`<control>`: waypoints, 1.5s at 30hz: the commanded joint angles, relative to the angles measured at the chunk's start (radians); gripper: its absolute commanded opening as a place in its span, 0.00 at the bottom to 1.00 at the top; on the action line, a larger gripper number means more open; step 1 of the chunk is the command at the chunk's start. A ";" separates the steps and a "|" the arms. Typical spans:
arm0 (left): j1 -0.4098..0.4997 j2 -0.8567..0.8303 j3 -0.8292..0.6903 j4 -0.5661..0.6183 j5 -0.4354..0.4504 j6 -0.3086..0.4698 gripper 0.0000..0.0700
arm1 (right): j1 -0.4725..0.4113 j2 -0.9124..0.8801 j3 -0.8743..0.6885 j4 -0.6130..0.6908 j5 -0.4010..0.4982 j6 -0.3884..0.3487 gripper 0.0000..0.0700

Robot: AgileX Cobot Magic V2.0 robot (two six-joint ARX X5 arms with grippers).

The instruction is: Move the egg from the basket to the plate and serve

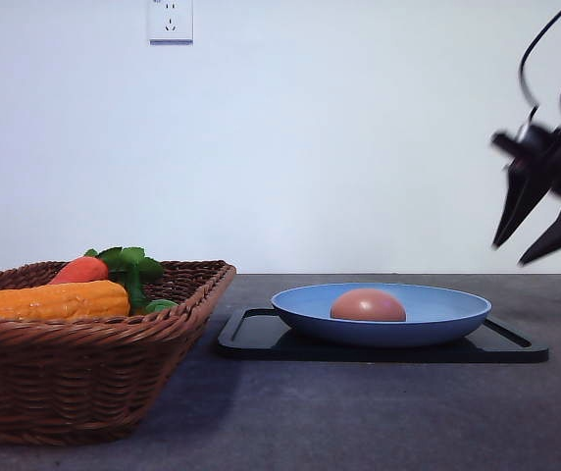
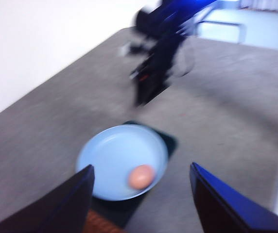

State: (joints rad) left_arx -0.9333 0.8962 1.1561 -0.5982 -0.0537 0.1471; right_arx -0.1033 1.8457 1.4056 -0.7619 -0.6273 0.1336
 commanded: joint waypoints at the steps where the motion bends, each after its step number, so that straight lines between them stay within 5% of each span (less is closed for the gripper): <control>1: 0.003 0.028 0.014 0.016 -0.058 0.011 0.49 | -0.013 -0.023 0.023 -0.020 -0.003 -0.022 0.31; 9: 0.118 0.189 0.014 0.012 -0.165 0.049 0.20 | -0.007 -0.191 0.016 -0.176 0.018 -0.094 0.00; 13: 0.215 0.280 0.014 -0.019 -0.164 0.050 0.00 | 0.075 -0.287 -0.005 -0.206 0.108 -0.108 0.00; 21: 0.431 0.339 0.009 -0.140 -0.091 -0.048 0.00 | 0.274 -0.500 -0.110 -0.178 0.397 -0.108 0.00; 25: 0.525 0.276 -0.025 -0.098 0.007 -0.084 0.00 | 0.375 -0.620 -0.215 -0.056 0.547 -0.108 0.00; 31: 0.572 0.106 -0.162 0.028 0.011 -0.121 0.00 | 0.468 -0.801 -0.431 0.171 0.666 -0.101 0.00; 41: 0.574 -0.275 -0.524 0.237 0.011 -0.227 0.00 | 0.553 -1.048 -0.852 0.689 0.688 -0.078 0.00; 45: 0.574 -0.409 -0.621 0.265 0.007 -0.280 0.00 | 0.573 -1.095 -0.969 0.798 0.688 -0.022 0.00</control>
State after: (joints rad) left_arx -0.3561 0.4959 0.5286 -0.3542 -0.0486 -0.0938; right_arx 0.4627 0.7430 0.4399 0.0208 0.0566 0.0721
